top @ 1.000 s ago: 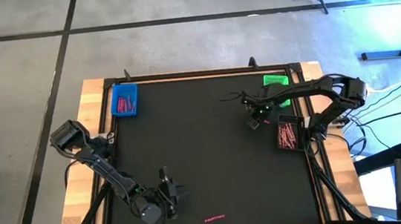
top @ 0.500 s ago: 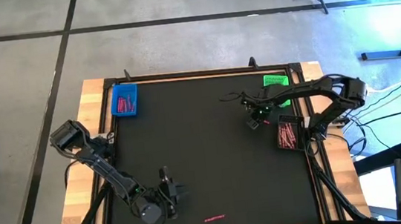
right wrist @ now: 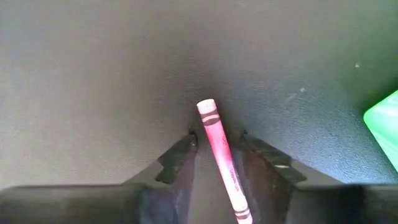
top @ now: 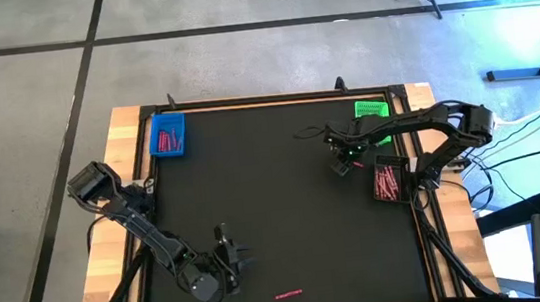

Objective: Sort crayons
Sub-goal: Put the red crayon into the blue bin

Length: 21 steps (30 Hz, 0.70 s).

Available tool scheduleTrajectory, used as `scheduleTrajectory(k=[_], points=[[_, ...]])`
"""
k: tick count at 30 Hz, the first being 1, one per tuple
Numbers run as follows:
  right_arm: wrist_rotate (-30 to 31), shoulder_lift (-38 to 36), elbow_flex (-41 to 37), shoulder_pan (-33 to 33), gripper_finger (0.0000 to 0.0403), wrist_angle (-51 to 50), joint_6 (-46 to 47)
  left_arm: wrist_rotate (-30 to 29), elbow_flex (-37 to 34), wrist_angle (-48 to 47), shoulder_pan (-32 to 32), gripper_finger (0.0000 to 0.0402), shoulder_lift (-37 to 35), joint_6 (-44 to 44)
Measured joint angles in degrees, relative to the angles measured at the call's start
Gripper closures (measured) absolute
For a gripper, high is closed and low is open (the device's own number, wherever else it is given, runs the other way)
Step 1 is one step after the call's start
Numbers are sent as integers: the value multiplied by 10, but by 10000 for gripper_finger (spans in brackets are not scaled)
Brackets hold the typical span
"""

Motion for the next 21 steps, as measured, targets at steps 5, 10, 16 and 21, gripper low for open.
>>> scheduleTrajectory(k=[5,10,16,21], points=[[-5,0,0,0,318,8,-17,0,0,0,0,290,0,0],[12,0,0,1,367,11,-39,0,0,0,0,290,0,0],[16,-10,-1,0,396,9,-62,0,0,0,1,290,0,0],[14,-50,-3,30,384,9,-60,-4,0,0,1,290,0,13]])
